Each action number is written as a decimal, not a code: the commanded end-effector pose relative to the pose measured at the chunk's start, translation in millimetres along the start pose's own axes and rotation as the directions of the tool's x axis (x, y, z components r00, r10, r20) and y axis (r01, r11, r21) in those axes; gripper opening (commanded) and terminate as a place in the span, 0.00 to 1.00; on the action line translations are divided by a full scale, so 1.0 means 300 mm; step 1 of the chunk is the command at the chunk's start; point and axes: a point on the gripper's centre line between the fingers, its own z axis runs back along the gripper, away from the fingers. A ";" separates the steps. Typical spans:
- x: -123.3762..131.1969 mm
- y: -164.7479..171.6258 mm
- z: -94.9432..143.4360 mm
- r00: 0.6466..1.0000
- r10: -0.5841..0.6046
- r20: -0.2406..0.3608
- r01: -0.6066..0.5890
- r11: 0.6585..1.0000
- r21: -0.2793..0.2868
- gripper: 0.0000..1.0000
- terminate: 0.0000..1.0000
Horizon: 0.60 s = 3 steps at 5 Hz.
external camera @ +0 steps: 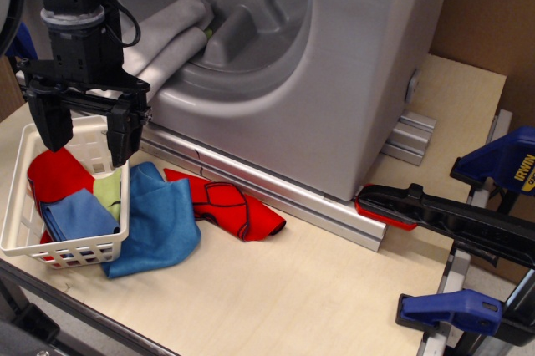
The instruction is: Take clothes out of laundry machine
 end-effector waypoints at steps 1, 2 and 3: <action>0.000 0.000 0.000 1.000 0.000 0.000 0.000 1.000 0.000 1.00 0.00; 0.087 0.017 0.051 0.978 -0.154 0.138 0.139 0.984 0.114 1.00 0.00; 0.150 0.037 0.102 0.955 -0.209 0.211 0.175 0.970 0.168 1.00 0.00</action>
